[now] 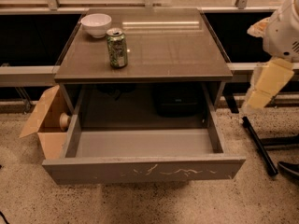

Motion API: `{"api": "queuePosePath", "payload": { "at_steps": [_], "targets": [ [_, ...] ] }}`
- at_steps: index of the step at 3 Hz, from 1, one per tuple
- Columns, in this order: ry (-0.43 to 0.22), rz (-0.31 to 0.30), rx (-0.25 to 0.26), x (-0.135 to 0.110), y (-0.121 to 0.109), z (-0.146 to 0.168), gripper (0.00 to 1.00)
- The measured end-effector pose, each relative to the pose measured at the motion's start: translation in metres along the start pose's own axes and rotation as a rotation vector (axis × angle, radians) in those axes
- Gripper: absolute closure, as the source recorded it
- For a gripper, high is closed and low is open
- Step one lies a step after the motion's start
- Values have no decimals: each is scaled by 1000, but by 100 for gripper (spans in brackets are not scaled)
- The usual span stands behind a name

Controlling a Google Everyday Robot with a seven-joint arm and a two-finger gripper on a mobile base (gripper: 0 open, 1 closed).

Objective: Place green can into top drawer

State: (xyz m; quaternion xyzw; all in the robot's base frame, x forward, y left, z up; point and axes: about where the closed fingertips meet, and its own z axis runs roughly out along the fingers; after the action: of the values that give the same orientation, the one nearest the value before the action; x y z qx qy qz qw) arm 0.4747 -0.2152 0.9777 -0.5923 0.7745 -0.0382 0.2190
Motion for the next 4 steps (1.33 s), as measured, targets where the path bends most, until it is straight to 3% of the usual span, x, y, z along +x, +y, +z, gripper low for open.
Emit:
{"api": "queuePosePath", "payload": {
  "at_steps": [1, 2, 3, 4],
  "targets": [
    [-112, 15, 23, -8, -39, 32, 0],
    [-307, 40, 1, -33, -94, 86, 0],
    [-438, 64, -35, -56, -122, 116, 0],
    [-623, 66, -79, -99, -147, 124, 0]
  ]
}}
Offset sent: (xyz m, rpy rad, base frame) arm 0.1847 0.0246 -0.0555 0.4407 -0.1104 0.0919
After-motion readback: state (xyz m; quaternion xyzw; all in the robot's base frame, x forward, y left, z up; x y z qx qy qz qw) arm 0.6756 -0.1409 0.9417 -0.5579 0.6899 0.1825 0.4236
